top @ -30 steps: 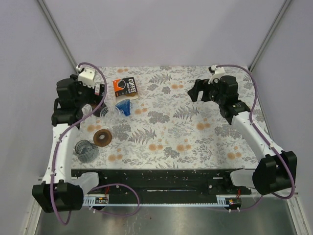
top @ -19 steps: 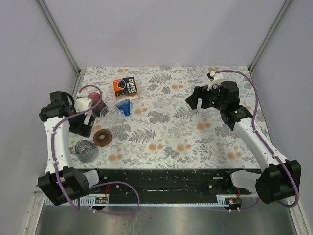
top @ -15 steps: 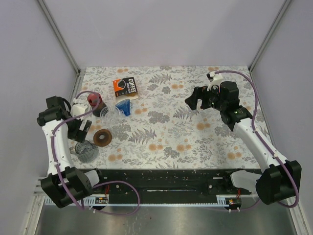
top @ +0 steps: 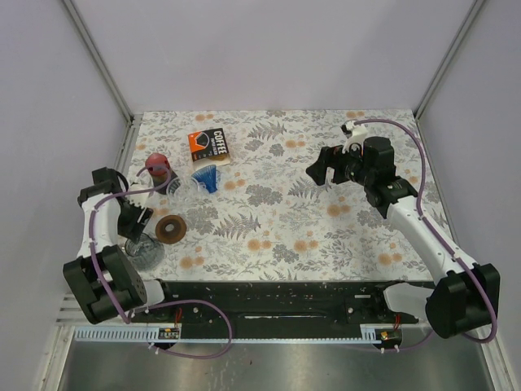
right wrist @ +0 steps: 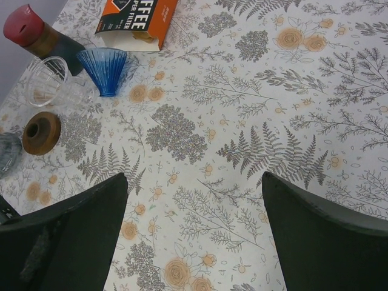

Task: Place the coffee filter in the dripper

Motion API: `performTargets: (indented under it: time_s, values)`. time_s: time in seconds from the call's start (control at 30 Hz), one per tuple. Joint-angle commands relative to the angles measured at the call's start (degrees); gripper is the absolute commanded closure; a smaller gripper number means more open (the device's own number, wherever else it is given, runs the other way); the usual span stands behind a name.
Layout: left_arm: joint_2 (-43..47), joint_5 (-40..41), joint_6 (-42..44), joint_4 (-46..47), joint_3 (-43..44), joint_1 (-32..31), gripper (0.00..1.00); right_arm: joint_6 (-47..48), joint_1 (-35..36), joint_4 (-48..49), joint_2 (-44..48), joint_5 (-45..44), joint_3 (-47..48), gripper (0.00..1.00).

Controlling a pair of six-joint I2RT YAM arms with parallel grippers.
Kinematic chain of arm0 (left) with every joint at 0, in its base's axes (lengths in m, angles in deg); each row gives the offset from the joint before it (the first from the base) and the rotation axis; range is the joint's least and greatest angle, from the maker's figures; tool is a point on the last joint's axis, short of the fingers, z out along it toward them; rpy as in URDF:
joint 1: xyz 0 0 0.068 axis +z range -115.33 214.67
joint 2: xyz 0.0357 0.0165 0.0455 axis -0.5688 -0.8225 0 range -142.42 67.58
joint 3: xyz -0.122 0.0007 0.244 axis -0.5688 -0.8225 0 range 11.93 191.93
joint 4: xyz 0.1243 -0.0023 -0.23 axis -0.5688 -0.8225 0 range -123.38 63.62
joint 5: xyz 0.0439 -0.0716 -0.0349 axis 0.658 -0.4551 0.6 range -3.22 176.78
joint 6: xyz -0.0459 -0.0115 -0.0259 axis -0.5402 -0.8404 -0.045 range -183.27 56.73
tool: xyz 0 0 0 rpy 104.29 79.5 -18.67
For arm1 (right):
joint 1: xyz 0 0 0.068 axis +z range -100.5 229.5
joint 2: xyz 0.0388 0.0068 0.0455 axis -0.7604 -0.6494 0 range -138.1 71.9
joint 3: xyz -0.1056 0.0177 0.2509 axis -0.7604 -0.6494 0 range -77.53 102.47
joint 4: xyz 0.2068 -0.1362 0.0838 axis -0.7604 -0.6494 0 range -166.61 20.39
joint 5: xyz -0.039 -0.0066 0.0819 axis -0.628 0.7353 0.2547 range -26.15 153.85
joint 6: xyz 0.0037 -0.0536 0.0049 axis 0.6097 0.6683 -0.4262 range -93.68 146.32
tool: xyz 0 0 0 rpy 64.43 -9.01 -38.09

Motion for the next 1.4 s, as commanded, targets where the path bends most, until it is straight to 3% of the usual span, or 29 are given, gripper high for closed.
performTargets:
  time_s: [0.0,0.13,0.33,0.5,0.73,0.83,0.93,1.07,1.23,1.37]
  values:
    - [-2.35,0.57,0.48,6.48,-1.58,0.22,0.38,1.67,0.63,-0.76,-0.79,0.06,1.56,0.01]
    - [-4.02,-0.04,0.83,6.58,-3.08,0.31,0.57,2.29,0.63,-1.64,-0.79,-0.65,2.17,0.01]
    - [-1.4,-0.75,1.18,2.36,-2.82,0.31,1.0,1.42,0.63,-2.25,-0.97,1.63,2.53,0.01]
    - [1.86,0.21,0.22,-1.86,-1.07,0.23,1.0,0.36,0.71,-2.43,-1.41,3.39,3.05,0.01]
    - [2.04,-6.45,-3.11,-14.85,12.63,-2.31,1.0,-0.78,0.63,-4.0,-2.37,1.47,4.72,0.01]
    - [1.34,-6.9,-7.76,-18.47,18.43,-10.9,1.0,-1.13,0.63,-6.64,-3.87,-1.17,6.83,0.0]
    - [-0.5,-4.97,-13.39,-19.53,25.63,-25.39,1.0,-0.52,0.63,-7.61,-4.22,-3.45,7.36,0.01]
    - [-10.67,-6.29,-19.89,-19.01,33.99,-40.52,1.0,0.88,0.54,-9.81,-3.26,-11.17,7.89,0.01]
    - [-23.6,-2.07,-22.37,-12.78,42.34,-53.72,1.0,2.12,-0.07,-9.81,0.25,-18.48,6.66,0.01]
    - [-31.69,-2.42,-23.07,-6.53,47.18,-58.39,1.0,2.29,-1.57,-10.25,2.45,-20.42,5.69,0.01]
